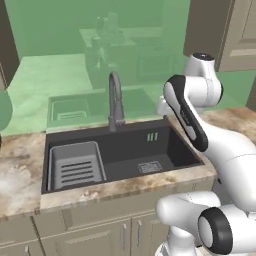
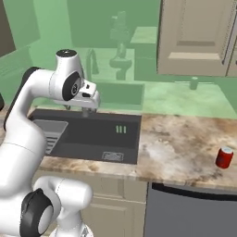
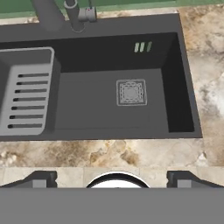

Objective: Four empty soda cans are scattered around the kitchen. Gather all the cans and cluster them next to the stove for recycling.

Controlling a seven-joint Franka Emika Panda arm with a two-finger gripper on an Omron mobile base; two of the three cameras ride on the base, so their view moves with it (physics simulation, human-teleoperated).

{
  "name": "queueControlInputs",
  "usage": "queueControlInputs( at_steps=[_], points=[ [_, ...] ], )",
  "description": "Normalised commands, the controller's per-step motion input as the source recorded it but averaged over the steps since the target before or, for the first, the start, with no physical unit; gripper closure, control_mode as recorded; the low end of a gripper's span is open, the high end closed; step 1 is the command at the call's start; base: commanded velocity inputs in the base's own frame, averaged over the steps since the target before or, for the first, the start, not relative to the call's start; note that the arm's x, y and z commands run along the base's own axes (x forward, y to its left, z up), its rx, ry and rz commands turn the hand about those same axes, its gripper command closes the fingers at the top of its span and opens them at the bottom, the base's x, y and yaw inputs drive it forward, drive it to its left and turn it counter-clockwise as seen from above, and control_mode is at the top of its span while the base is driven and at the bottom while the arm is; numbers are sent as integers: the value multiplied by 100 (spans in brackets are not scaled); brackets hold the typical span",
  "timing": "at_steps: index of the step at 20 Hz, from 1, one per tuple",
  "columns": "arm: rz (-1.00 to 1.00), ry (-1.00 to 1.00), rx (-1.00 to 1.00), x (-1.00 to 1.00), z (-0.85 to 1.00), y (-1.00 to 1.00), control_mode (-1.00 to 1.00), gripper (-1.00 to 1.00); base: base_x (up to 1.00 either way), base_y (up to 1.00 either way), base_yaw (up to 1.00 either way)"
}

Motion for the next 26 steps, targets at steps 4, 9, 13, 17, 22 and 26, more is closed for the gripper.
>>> queueControlInputs(
  at_steps=[4,9,13,17,22,26],
  points=[
    [0,0,0,0,0,0,100,-100,-19,-38,-5],
    [0,0,0,0,0,0,100,-100,-14,-46,-6],
    [0,0,0,0,0,0,100,-100,-10,-51,-6],
    [0,0,0,0,0,0,100,-100,-18,-72,-7],
    [0,0,0,0,0,0,100,-100,-22,-67,-8],
    [0,0,0,0,0,0,100,-100,-16,-65,-8]
  ],
)
